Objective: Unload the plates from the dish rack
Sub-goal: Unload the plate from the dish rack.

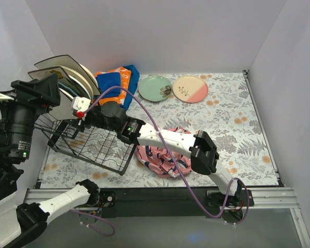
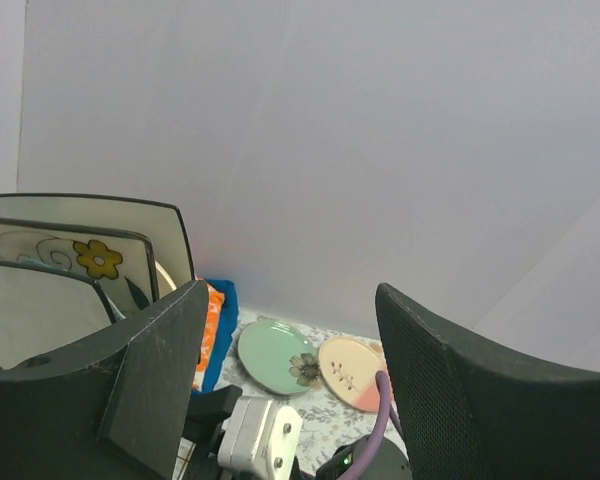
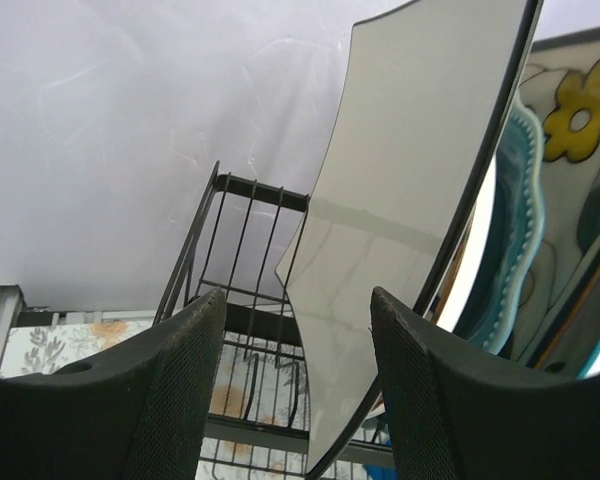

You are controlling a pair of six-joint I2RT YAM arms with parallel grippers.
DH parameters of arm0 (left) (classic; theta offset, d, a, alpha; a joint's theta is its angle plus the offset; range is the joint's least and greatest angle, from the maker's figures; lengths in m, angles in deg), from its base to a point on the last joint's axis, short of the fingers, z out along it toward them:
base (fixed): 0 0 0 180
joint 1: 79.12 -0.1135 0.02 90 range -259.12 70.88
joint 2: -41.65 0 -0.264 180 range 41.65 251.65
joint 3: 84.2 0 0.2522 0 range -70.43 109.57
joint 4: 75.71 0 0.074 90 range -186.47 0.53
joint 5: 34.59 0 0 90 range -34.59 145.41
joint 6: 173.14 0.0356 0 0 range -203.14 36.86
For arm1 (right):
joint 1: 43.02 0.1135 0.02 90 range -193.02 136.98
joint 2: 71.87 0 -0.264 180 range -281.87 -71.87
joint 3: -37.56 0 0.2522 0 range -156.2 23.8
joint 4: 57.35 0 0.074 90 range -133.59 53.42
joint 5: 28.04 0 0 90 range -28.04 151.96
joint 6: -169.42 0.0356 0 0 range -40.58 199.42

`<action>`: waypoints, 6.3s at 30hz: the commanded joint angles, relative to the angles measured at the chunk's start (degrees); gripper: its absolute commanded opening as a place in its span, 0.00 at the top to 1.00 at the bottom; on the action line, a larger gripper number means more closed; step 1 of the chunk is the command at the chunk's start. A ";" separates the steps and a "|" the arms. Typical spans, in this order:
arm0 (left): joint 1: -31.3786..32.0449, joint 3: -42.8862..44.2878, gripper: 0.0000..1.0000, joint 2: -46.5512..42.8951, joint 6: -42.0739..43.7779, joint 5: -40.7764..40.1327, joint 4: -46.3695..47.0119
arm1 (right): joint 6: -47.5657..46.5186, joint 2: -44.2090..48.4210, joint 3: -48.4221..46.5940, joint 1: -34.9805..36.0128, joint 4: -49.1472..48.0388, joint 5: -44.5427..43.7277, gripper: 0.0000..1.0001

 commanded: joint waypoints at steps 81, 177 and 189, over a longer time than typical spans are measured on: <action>-0.19 -10.17 0.34 -5.17 -0.41 -3.19 5.49 | -11.29 -10.10 -12.87 0.76 -4.16 -5.40 0.53; -0.19 -6.92 0.34 -4.47 1.25 -6.35 3.82 | -1.10 2.73 -6.19 -1.61 -26.75 -4.08 0.99; -0.19 -5.25 0.34 -3.76 1.43 -6.00 3.64 | -0.57 5.45 -2.86 -1.70 -28.24 -3.90 0.99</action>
